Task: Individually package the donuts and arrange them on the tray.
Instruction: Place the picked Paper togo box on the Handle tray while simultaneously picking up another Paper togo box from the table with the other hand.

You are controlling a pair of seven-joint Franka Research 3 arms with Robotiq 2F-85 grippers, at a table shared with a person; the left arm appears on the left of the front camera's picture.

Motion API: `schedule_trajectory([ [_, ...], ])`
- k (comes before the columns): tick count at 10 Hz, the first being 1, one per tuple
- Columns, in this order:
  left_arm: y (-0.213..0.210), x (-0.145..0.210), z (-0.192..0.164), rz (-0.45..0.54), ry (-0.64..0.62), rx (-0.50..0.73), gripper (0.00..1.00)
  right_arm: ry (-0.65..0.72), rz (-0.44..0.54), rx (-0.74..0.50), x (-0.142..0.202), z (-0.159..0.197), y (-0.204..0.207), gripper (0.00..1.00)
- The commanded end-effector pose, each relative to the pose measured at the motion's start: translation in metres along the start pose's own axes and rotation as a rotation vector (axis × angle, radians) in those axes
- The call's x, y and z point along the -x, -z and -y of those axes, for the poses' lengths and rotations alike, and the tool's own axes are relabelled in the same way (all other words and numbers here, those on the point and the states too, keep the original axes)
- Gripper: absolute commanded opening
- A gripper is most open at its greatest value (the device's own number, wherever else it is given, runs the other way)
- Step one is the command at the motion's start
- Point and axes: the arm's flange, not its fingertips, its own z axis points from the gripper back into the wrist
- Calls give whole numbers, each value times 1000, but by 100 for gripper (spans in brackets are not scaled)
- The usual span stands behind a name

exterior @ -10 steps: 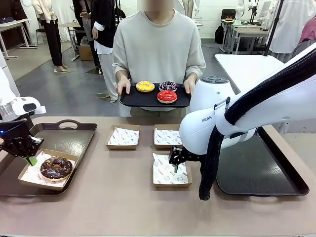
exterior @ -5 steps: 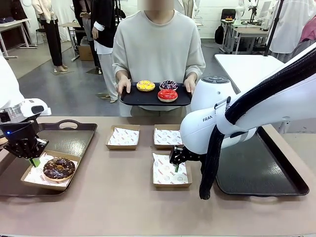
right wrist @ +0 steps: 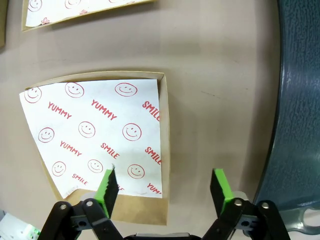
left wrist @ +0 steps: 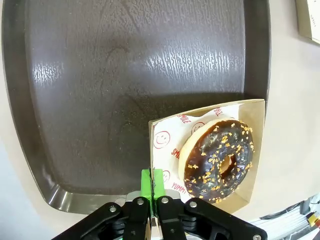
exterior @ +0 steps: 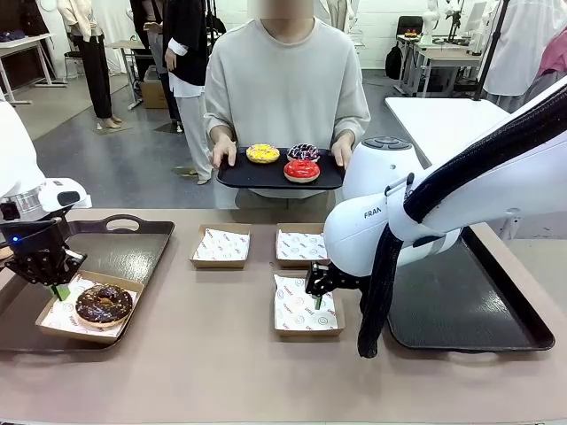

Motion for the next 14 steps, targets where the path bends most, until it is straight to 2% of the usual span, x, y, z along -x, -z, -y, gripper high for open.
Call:
schedule_trajectory([
  [1, 7, 8, -1, 6, -14, -45, 37, -10, 15, -2, -6, -8, 4, 43],
  [2, 8, 8, 0, 3, -6, -47, 53, -7, 17, -3, -6, -8, 4, 0],
  [3, 9, 7, 1, 0, -4, -52, 89, -5, 17, -6, -7, -7, 4, 37],
  [4, 10, 6, 1, -5, -1, -51, 100, -4, 15, -7, -7, -7, 4, 0],
  [6, 10, 6, 1, -8, -3, -47, 100, -3, 14, -6, -7, -7, 4, 0],
  [7, 9, 6, 1, -7, -11, -41, 86, -3, 15, -3, -7, -7, 4, 0],
  [8, 9, 6, 1, -7, -13, -37, 97, -3, 15, 0, -7, -7, 4, 0],
  [9, 9, 7, 1, -5, -16, -33, 100, -6, 18, -1, -6, -8, 3, 0],
  [12, 4, 9, 0, -2, -26, -17, 98, -7, 18, 1, -5, -10, 2, 0],
  [14, -6, 14, -3, -25, -28, 81, 100, -23, 9, -2, 0, -7, -15, 0],
])
